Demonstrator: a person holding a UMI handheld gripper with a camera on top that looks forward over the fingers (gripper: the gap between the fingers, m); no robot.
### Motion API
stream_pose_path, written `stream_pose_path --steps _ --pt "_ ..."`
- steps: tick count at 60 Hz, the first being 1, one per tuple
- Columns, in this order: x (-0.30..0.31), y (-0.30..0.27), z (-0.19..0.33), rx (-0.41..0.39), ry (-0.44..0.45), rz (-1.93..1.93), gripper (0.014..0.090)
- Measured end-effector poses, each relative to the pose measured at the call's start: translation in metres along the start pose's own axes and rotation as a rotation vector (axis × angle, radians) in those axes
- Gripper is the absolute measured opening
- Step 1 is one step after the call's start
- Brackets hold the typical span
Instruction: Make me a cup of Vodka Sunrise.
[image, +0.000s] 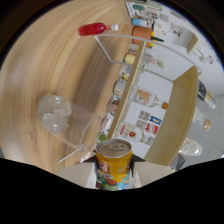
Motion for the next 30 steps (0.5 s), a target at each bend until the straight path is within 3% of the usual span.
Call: stream_pose_path --steps 10,30 --pt "0.022 -0.002 -0.009 0.049 0.038 0.19 0.0514" --pt "0.124 0.05 -0.073 0.338 0.128 1.23 0.0519"
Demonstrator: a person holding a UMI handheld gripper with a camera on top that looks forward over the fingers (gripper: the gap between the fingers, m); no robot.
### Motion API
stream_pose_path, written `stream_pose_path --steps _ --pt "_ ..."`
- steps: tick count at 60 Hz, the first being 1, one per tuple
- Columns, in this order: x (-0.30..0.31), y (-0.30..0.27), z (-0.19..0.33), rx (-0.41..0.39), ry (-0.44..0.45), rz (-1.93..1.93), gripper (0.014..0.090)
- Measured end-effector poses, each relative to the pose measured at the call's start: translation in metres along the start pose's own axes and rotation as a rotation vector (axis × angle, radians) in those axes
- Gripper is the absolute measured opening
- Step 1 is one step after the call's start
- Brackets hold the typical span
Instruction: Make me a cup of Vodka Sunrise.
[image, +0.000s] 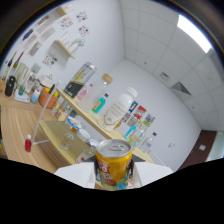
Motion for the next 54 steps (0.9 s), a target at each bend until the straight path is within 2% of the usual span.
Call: stream_pose_path --steps 9,16,24,41,54 --pt "0.037 0.026 -0.018 0.022 0.02 0.3 0.0519" --pt "0.051 0.073 -0.025 -0.007 0.019 0.46 0.0519" --pt "0.048 0.138 -0.025 -0.074 0.015 0.589 0.0517" --pt "0.015 0.267 -0.007 -0.268 0.007 0.777 0.0519" --pt "-0.011 0.307 0.005 -0.359 -0.036 0.799 0.0518"
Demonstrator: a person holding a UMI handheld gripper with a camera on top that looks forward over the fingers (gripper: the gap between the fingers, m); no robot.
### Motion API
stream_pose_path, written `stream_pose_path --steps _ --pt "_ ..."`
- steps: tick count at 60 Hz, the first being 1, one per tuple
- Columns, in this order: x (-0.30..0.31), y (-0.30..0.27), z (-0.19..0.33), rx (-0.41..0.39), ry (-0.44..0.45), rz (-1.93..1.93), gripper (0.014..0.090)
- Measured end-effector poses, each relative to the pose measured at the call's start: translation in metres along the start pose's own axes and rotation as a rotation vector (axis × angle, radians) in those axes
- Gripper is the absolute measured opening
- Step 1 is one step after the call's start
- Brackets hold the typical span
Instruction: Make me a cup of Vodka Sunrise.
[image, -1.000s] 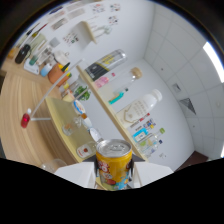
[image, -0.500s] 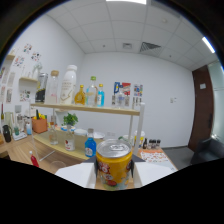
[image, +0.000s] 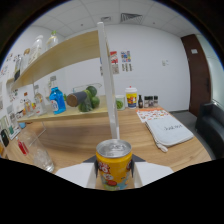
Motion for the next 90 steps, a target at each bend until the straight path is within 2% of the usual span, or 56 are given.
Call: stream_pose_path --steps 15,29,41,43,46,48,51,54,61,70,85,90 --pt "0.003 0.033 0.009 -0.102 0.019 -0.019 0.053" --pt "0.003 0.038 0.0 -0.105 0.037 -0.024 0.0533" --pt "0.008 0.045 -0.006 -0.124 0.093 -0.046 0.0543" --pt "0.01 0.045 -0.008 -0.131 0.107 -0.041 0.0598" --pt "0.014 0.043 -0.012 -0.144 0.144 -0.04 0.0763" --pt "0.015 0.041 -0.017 -0.149 0.167 -0.038 0.0846" --pt "0.013 0.035 -0.028 -0.146 0.193 -0.034 0.0869" --pt "0.007 0.024 -0.04 -0.125 0.212 -0.033 0.0856" --pt "-0.028 -0.002 -0.074 -0.064 0.22 -0.021 0.0857" --pt "-0.103 -0.011 -0.107 -0.01 0.168 -0.023 0.0853" --pt "-0.207 0.022 -0.11 -0.045 0.098 -0.026 0.0861" --pt "-0.233 0.01 -0.102 -0.017 0.082 -0.032 0.0864"
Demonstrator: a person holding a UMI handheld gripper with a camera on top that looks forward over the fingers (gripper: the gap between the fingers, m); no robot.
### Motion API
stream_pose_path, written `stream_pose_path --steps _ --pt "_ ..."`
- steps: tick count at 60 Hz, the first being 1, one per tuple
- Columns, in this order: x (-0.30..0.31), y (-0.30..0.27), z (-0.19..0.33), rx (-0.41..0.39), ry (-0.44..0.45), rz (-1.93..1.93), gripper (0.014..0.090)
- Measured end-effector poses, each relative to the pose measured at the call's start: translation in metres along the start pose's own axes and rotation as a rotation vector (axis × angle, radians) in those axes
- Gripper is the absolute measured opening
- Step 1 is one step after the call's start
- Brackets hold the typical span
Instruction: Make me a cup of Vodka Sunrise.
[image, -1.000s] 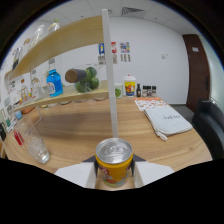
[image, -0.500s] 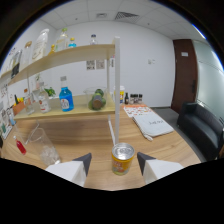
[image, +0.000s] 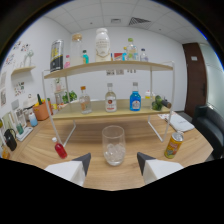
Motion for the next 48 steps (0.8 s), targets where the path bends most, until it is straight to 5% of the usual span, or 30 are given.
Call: stream_pose_path --steps 5,6,16,30,48 --pt "-0.026 -0.023 0.012 0.032 -0.026 -0.008 0.0825" --pt "-0.031 -0.029 0.015 0.04 -0.031 -0.01 0.0868" --pt "-0.078 -0.087 0.053 0.119 -0.082 -0.03 0.0869" --pt "-0.1 -0.125 0.126 0.107 -0.067 -0.063 0.0814" --pt "-0.106 -0.115 0.172 0.01 -0.042 -0.11 0.0427"
